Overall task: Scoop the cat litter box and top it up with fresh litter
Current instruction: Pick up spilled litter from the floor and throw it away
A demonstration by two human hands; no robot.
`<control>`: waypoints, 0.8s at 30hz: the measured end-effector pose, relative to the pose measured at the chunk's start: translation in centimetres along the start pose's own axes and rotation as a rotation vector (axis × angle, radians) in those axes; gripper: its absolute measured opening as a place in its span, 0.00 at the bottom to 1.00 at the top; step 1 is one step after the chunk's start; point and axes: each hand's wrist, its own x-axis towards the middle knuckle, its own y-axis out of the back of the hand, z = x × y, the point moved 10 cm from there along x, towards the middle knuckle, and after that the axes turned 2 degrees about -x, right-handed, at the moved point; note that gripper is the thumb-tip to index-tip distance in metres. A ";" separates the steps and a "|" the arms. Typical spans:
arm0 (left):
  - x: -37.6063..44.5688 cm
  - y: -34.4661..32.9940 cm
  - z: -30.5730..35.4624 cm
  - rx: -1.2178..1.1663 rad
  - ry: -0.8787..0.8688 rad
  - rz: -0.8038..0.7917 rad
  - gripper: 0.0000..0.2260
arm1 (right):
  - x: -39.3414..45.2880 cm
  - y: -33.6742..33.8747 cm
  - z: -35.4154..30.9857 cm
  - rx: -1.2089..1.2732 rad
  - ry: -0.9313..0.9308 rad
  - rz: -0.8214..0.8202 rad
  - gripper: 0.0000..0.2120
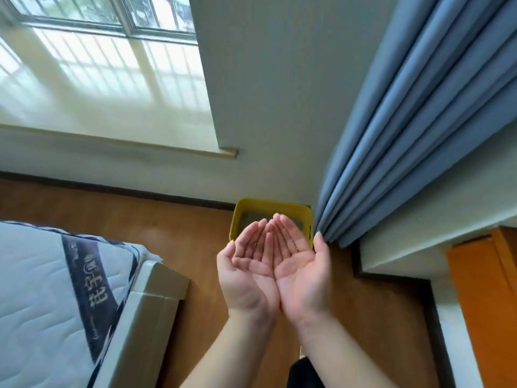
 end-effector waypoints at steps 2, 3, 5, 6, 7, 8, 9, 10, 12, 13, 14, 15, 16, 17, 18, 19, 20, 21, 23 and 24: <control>-2.4 -1.8 2.1 0.019 -0.005 -0.070 0.20 | -2.7 -2.7 -0.1 -0.022 0.039 -0.016 0.28; -3.7 -2.7 2.9 0.026 0.001 -0.107 0.19 | -4.0 -3.7 -0.3 -0.026 0.062 -0.023 0.28; -5.8 -3.9 3.9 0.028 0.017 -0.156 0.19 | -6.4 -5.4 -0.9 -0.012 0.115 -0.030 0.28; -6.7 -4.2 4.2 0.029 0.029 -0.171 0.20 | -7.5 -5.9 -1.2 0.001 0.141 -0.029 0.28; -7.4 -4.6 4.4 0.035 0.047 -0.188 0.20 | -8.4 -6.2 -1.4 0.014 0.167 -0.023 0.28; -8.2 -4.8 4.4 0.045 0.066 -0.204 0.21 | -9.2 -6.4 -1.6 0.027 0.192 -0.011 0.28; -8.9 -4.9 4.4 0.055 0.084 -0.213 0.21 | -10.1 -6.4 -1.7 0.040 0.214 0.002 0.28; -9.7 -5.0 4.3 0.065 0.102 -0.221 0.21 | -11.0 -6.5 -1.9 0.053 0.229 0.010 0.28; -11.5 -5.4 4.0 0.091 0.138 -0.243 0.21 | -12.7 -6.4 -2.5 0.072 0.259 0.019 0.28; -12.4 -5.6 3.8 0.104 0.154 -0.252 0.21 | -13.6 -6.2 -2.9 0.087 0.280 0.024 0.28; -13.2 -5.8 3.4 0.118 0.169 -0.262 0.20 | -14.5 -6.0 -3.5 0.099 0.304 0.029 0.29; -14.1 -6.0 3.0 0.136 0.185 -0.278 0.20 | -15.5 -5.7 -4.0 0.096 0.329 0.032 0.29; -15.2 -6.2 2.5 0.157 0.201 -0.295 0.20 | -16.6 -5.3 -4.6 0.081 0.354 0.029 0.30; -16.4 -6.2 1.9 0.177 0.218 -0.307 0.19 | -17.8 -5.0 -5.1 0.064 0.381 0.022 0.31; -17.6 -6.1 1.3 0.190 0.236 -0.323 0.19 | -19.0 -4.5 -5.6 0.052 0.407 0.010 0.32; -18.9 -6.1 0.6 0.197 0.254 -0.345 0.19 | -20.2 -4.0 -6.3 0.043 0.435 -0.004 0.32; -20.0 -5.9 -0.2 0.202 0.270 -0.365 0.20 | -21.3 -3.4 -6.9 0.041 0.464 -0.015 0.33; -21.1 -5.6 -1.0 0.216 0.286 -0.376 0.20 | -22.5 -2.4 -7.4 0.046 0.493 -0.019 0.33; -23.3 -4.3 -2.9 0.274 0.325 -0.390 0.20 | -25.0 -0.1 -8.4 0.046 0.554 0.002 0.34; -24.7 -3.4 -3.8 0.308 0.349 -0.401 0.20 | -26.5 1.2 -8.7 0.045 0.583 0.019 0.35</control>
